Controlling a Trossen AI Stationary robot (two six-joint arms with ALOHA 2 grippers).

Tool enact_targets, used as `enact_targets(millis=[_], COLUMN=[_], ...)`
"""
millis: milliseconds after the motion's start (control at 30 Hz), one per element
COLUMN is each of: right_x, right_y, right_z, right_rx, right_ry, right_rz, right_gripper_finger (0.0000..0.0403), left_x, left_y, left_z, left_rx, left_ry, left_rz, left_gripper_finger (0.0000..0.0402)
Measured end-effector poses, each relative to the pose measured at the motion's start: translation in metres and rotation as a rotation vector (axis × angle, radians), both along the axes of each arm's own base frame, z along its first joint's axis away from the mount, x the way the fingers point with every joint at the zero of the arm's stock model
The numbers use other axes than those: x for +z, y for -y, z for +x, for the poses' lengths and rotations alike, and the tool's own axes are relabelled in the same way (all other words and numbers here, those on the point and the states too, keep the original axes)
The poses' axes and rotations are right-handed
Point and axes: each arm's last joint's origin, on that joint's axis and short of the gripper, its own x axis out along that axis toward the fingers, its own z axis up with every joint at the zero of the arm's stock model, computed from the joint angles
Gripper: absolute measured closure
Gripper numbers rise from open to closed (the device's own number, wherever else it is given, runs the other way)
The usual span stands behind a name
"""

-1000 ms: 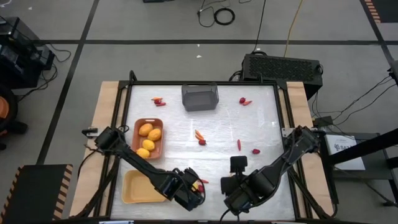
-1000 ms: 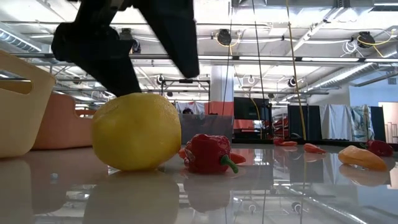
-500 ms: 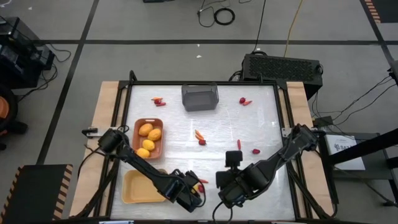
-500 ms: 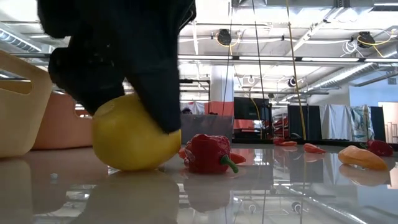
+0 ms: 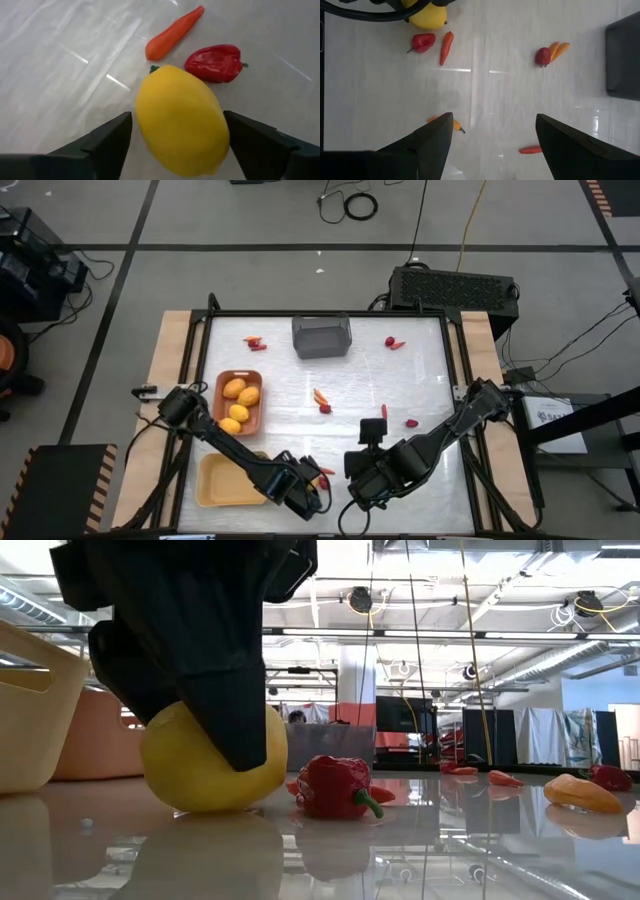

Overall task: Sort produce into baskets
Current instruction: Put the yellow lemon into the orange bin

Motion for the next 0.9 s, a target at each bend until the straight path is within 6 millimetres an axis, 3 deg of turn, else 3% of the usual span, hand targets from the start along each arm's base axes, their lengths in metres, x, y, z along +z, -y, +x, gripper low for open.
enact_targets(millis=[200,400,567,900], right_x=[0.0,0.0,0.0,0.001], right_y=[0.0,0.0,0.0,0.005], right_z=[0.0,0.0,0.0,0.008], right_rx=[0.003,0.017,0.026,0.022], right_ry=[0.0,-0.004,-0.007,0.026], right_rz=[-0.002,-0.008,-0.011,0.006], right_gripper_finger=[0.0126,0.0126,0.0126,0.0126], left_x=[0.0,0.01,0.045,0.125], left_y=[-0.002,-0.004,-0.02,-0.093], left_z=[0.001,0.0,-0.007,-0.059], left_rx=[0.01,0.012,0.02,0.106], left_ry=[-0.001,0.017,0.062,-0.095], left_rz=[-0.001,-0.011,0.042,0.236], left_gripper_finger=[0.0147,0.0163,0.0165,0.0166])
